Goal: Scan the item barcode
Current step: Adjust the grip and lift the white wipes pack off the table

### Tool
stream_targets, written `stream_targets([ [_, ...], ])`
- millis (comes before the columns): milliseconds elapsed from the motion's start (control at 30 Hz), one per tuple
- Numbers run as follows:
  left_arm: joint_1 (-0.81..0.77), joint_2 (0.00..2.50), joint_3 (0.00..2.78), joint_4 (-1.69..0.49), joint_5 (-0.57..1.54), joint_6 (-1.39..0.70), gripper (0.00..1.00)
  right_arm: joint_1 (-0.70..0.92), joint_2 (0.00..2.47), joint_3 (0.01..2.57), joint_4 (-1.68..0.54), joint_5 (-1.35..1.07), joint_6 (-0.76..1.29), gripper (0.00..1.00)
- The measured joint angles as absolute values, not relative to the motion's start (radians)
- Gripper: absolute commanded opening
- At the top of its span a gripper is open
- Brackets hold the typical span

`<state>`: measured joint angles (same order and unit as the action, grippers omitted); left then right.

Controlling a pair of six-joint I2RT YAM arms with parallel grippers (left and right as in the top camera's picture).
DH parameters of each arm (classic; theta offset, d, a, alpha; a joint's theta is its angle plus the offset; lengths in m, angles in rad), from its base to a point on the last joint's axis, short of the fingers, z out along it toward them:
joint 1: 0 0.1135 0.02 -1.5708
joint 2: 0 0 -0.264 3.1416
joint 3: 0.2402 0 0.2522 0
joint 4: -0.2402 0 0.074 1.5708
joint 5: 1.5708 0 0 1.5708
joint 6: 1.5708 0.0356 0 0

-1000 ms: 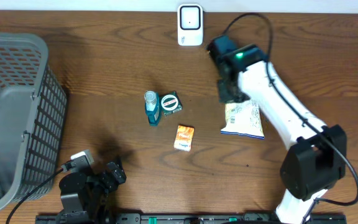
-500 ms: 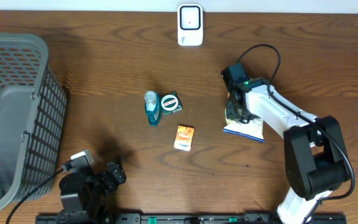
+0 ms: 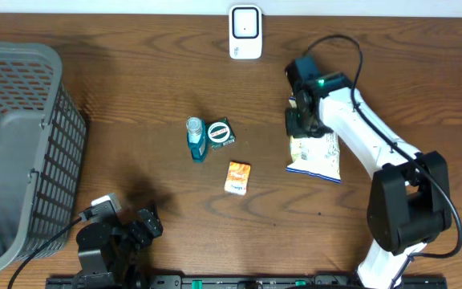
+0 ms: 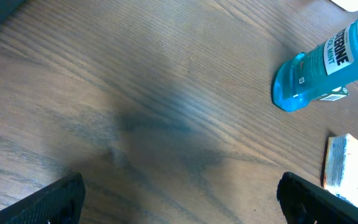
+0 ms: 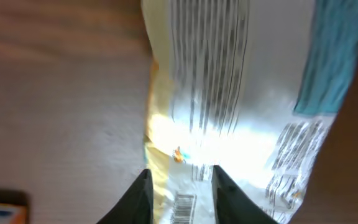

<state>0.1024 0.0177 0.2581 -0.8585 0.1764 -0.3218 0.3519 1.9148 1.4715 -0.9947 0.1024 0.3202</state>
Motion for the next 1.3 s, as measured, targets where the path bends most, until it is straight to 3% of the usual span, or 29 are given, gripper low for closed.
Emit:
stream_targets([
  [67, 0.102, 0.018, 0.258, -0.859, 0.176, -0.322, 0.98, 0.352, 1.913, 1.476, -0.975, 0.124, 0.322, 0.20],
  [300, 0.102, 0.018, 0.258, -0.859, 0.176, -0.322, 0.98, 0.330, 1.913, 1.371, -0.792, 0.199, 0.336, 0.12],
  [367, 0.102, 0.018, 0.258, -0.859, 0.176, -0.322, 0.98, 0.325, 1.913, 1.317, -0.778, 0.206, 0.339, 0.22],
  [567, 0.102, 0.018, 0.258, -0.859, 0.176, -0.322, 0.98, 0.326, 1.902, 1.220, -0.738, 0.213, 0.347, 0.99],
  [733, 0.102, 0.018, 0.258, -0.859, 0.176, -0.322, 0.98, 0.324, 1.899, 1.216, -0.746, 0.225, 0.332, 0.99],
  [867, 0.102, 0.018, 0.258, -0.858, 0.176, -0.322, 0.98, 0.324, 1.899, 1.281, -0.900, 0.210, 0.321, 0.99],
  [933, 0.102, 0.018, 0.258, -0.859, 0.176, -0.322, 0.98, 0.324, 1.896, 1.323, -0.963, 0.205, 0.320, 0.94],
  [1000, 0.102, 0.018, 0.258, -0.859, 0.176, -0.322, 0.98, 0.324, 1.875, 1.371, -1.032, 0.199, 0.316, 0.75],
  [1100, 0.102, 0.018, 0.258, -0.859, 0.176, -0.322, 0.98, 0.324, 1.807, 1.400, -1.078, 0.186, 0.310, 0.38],
  [1167, 0.102, 0.018, 0.258, -0.859, 0.176, -0.322, 0.98, 0.324, 1.767, 1.406, -1.102, 0.178, 0.308, 0.22],
  [1200, 0.102, 0.018, 0.258, -0.859, 0.176, -0.322, 0.98, 0.324, 1.756, 1.405, -1.108, 0.173, 0.306, 0.16],
  [1300, 0.102, 0.018, 0.258, -0.859, 0.176, -0.322, 0.98, 0.324, 1.749, 1.381, -1.092, 0.152, 0.309, 0.14],
])
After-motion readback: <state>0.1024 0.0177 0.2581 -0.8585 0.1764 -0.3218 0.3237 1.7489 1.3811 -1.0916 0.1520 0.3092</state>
